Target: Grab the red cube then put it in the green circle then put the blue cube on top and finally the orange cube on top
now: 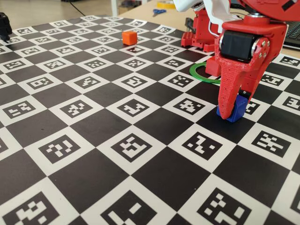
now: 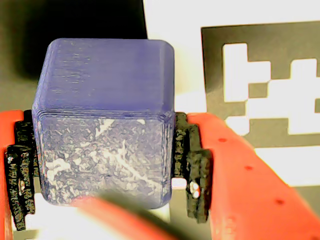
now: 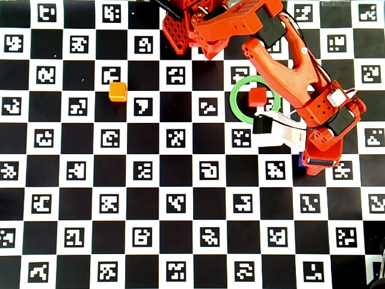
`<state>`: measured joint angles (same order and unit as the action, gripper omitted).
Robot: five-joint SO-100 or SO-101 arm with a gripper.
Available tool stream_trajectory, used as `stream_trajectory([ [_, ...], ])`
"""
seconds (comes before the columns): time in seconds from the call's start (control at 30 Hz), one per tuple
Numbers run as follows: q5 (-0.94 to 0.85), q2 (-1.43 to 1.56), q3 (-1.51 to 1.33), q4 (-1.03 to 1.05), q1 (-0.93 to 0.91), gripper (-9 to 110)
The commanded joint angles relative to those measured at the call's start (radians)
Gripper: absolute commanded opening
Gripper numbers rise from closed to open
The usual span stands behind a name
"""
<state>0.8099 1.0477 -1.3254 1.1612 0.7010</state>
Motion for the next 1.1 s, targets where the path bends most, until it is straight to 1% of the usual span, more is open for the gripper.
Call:
stream_trajectory([
  [0.0, -0.018, 0.051, 0.049, 0.051, -0.009, 5],
  [0.2, -0.041, 0.172, 0.031, 0.107, -0.026, 4],
  [0.37, -0.061, 0.270, 0.017, 0.196, -0.054, 4],
  [0.83, -0.147, 0.709, -0.334, 0.215, -0.170, 4],
  [1.07, -0.184, 0.813, -0.451, 0.265, -0.216, 4],
])
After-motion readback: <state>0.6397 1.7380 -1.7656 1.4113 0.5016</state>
